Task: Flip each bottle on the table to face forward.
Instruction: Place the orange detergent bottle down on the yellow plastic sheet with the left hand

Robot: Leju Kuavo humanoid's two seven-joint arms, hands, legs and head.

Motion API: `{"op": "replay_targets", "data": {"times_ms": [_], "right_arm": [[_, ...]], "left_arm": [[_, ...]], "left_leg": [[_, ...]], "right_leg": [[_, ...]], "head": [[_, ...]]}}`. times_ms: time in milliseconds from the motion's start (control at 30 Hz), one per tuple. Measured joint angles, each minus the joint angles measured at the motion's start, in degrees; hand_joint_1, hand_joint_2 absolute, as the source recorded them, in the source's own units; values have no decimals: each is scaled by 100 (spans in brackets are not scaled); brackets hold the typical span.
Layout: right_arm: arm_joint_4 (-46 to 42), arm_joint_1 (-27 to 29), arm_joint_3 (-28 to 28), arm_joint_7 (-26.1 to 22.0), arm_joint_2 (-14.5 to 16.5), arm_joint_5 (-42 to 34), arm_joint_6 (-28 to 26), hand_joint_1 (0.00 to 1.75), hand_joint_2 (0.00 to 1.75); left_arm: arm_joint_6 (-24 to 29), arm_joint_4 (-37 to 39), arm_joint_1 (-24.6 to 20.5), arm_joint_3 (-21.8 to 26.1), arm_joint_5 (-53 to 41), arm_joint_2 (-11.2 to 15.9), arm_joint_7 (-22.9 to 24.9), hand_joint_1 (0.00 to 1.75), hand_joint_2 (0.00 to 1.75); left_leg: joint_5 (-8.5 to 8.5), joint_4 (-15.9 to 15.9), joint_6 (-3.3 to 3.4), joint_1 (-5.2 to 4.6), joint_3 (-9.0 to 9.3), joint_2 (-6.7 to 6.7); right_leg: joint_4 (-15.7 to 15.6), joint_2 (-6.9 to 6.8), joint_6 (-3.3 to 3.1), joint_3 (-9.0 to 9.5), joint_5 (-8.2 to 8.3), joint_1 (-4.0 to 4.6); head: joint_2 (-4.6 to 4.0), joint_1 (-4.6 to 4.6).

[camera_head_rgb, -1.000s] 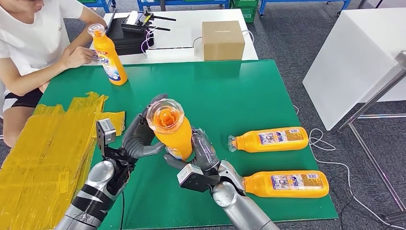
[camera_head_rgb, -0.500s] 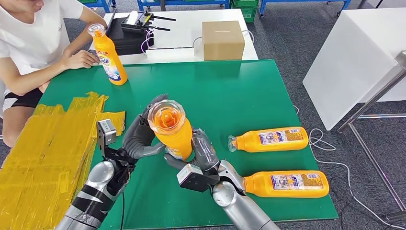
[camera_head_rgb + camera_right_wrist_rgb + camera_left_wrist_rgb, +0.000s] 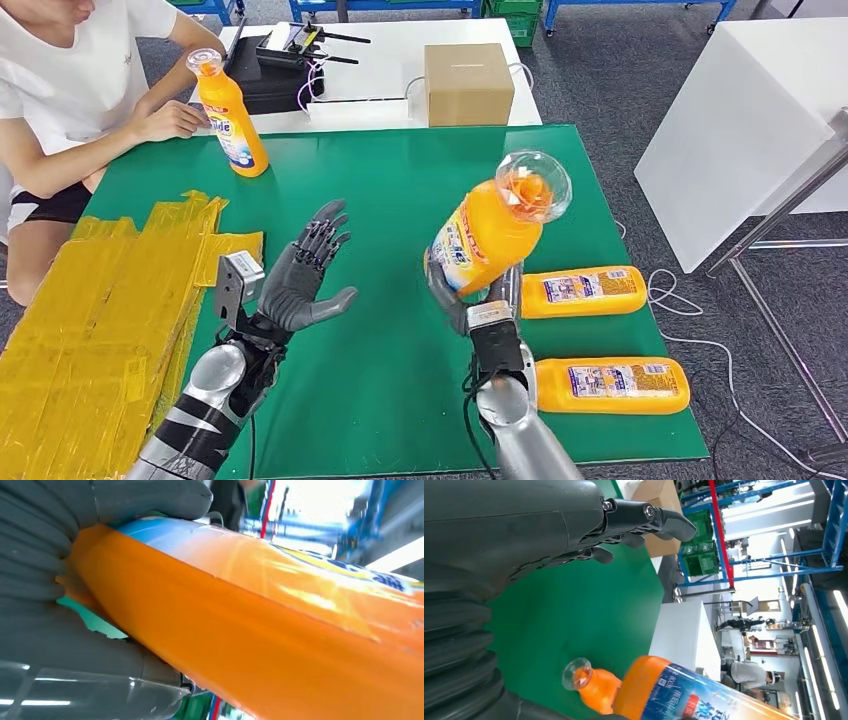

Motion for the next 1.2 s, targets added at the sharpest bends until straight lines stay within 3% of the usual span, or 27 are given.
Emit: {"op": "replay_targets", "data": {"times_ms": [367,1033,1200], "right_arm": [[-76,63,-492,-58,102,78,-184,175,175],[-76,63,-624,-52,132,86,-191,175,175],[16,-12,-620,300,131,467,-247,175,175]], "left_arm": [[-2,-21,-3,0,-52,-57,14,0,175],[0,-21,-3,0,-55,-80,20,0,175],[-35,-21,-5,-1,-55,-81,26,0,175]], "left_leg": [[0,0,0,1,2,0],[0,0,0,1,1,0],[0,0,0,1,0,0]], "right_leg": [[0,0,0,0,0,3],[0,0,0,0,0,2],[1,0,0,0,0,2]], "head": [[0,-3],[0,-1],[0,-2]]}}
